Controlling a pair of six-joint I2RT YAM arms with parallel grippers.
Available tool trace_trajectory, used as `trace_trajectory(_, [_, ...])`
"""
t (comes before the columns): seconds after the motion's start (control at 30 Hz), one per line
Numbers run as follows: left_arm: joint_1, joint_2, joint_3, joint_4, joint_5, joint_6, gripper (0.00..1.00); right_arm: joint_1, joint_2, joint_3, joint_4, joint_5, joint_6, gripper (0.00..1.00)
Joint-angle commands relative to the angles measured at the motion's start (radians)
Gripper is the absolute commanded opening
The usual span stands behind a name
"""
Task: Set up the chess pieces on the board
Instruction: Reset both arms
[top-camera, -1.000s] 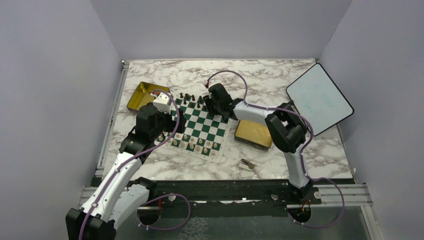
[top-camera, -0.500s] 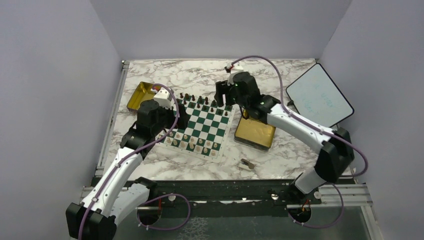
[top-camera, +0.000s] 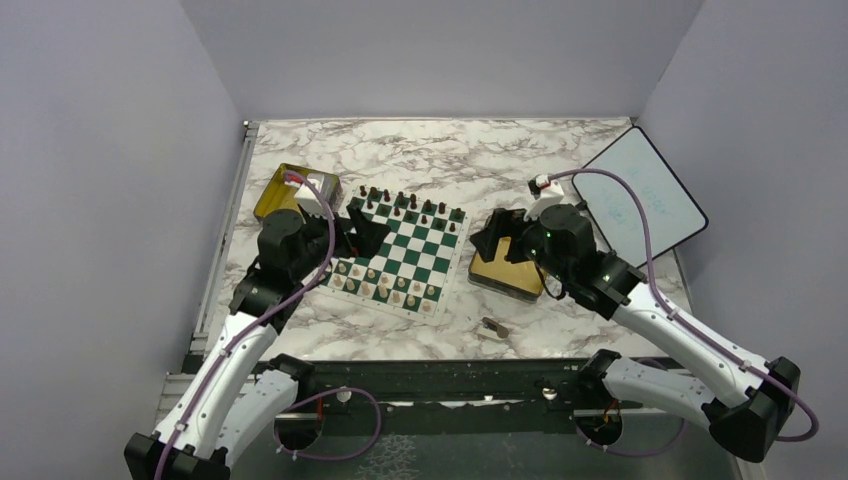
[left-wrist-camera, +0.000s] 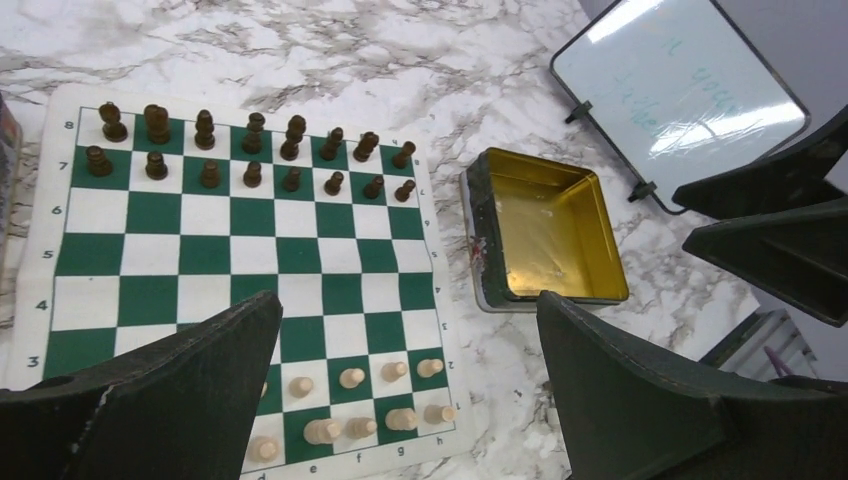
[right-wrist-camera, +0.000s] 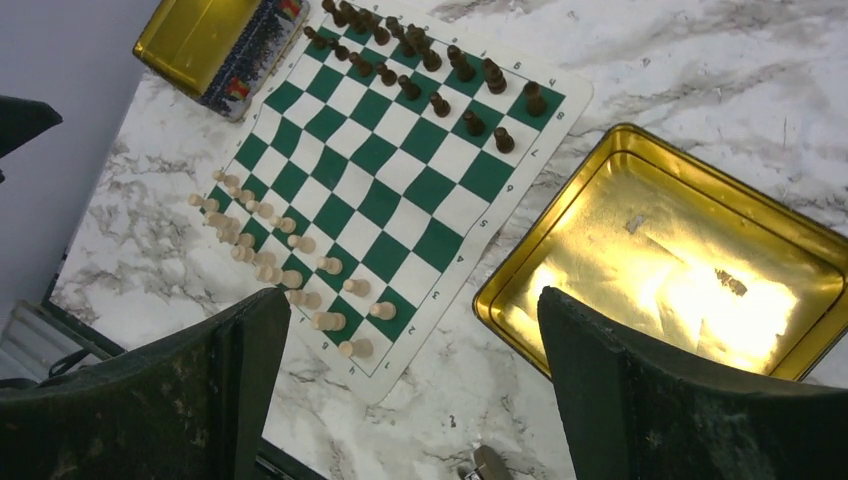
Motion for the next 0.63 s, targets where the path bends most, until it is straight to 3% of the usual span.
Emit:
trace_trajectory(0.0, [-0.004, -0.063, -0.073, 0.083, 0.047, -0.083, 0.99, 0.005, -0.051, -0.053, -0.04, 0.04, 0.128, 1.0])
trace_trajectory(0.6, [-0.004, -0.138, -0.145, 0.106, 0.029, -0.043, 0.99, 0.005, -0.088, -0.073, -0.027, 0.055, 0.171, 1.0])
